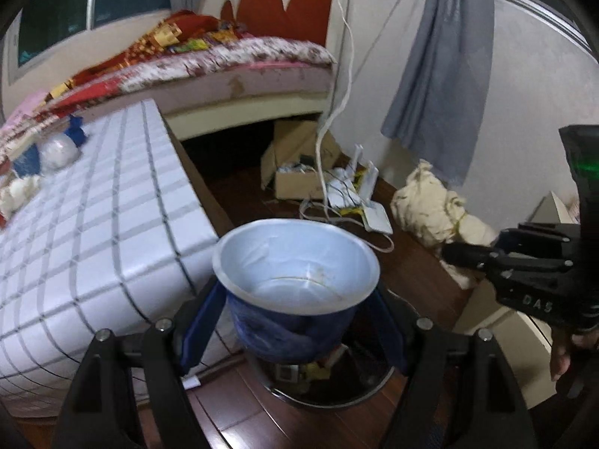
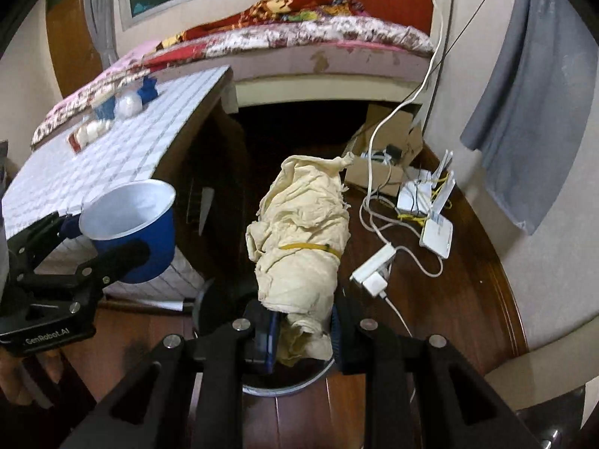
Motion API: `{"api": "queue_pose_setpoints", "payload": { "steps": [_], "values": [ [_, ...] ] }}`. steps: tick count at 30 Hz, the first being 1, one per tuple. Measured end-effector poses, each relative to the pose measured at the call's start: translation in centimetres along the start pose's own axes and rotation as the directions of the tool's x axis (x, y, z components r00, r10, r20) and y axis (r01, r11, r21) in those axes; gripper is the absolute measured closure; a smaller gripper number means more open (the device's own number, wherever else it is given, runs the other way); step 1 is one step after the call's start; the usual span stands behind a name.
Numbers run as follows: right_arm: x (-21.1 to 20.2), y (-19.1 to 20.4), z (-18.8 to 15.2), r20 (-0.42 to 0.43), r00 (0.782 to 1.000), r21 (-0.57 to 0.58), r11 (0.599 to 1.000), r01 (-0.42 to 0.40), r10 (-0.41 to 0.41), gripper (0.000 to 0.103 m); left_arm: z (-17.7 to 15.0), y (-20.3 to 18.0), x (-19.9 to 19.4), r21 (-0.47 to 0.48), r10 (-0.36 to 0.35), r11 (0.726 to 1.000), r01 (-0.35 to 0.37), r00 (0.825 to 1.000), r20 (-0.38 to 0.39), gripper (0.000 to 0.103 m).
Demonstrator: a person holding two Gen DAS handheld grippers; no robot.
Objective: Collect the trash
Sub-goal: 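Carry the bowl and beige cloth bundle over the black bin, then open both tools to drop the bowl and cloth bundle into the bin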
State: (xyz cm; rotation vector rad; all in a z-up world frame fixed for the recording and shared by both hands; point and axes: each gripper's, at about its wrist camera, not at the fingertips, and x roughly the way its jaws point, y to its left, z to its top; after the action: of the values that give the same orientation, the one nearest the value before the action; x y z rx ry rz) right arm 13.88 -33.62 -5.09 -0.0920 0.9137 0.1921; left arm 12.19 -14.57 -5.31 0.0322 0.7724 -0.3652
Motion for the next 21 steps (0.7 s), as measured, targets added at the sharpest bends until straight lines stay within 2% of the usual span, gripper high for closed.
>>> {"api": "queue_pose_setpoints", "payload": {
  "steps": [6,10,18,19,21],
  "values": [
    [2.7,0.3,-1.2,-0.081,0.997,-0.049,0.999,-0.015,0.011,0.079,-1.6,0.0,2.5,-0.017,-0.05,0.999,0.049,0.995,-0.083,0.027],
    [4.6,0.6,-1.7,-0.135,0.991,-0.084,0.996,-0.022,0.011,0.078,-2.4,0.2,4.0,-0.029,-0.059,0.998,0.056,0.991,-0.123,0.027],
    [7.8,1.1,-2.4,-0.216,0.976,-0.123,0.991,-0.055,0.027,0.078,-2.3,0.5,5.7,-0.026,-0.075,0.997,0.072,0.983,-0.165,0.026],
    [8.1,1.3,-2.4,-0.226,0.974,-0.131,0.989,-0.062,0.031,0.075,-2.3,0.6,6.0,-0.031,-0.083,0.996,0.079,0.982,-0.17,0.026],
    [9.3,1.3,-2.8,-0.244,0.97,-0.163,0.986,-0.041,0.0,0.041,-2.5,0.7,6.7,-0.036,-0.099,0.995,0.095,0.98,-0.172,0.01]
  ]
}}
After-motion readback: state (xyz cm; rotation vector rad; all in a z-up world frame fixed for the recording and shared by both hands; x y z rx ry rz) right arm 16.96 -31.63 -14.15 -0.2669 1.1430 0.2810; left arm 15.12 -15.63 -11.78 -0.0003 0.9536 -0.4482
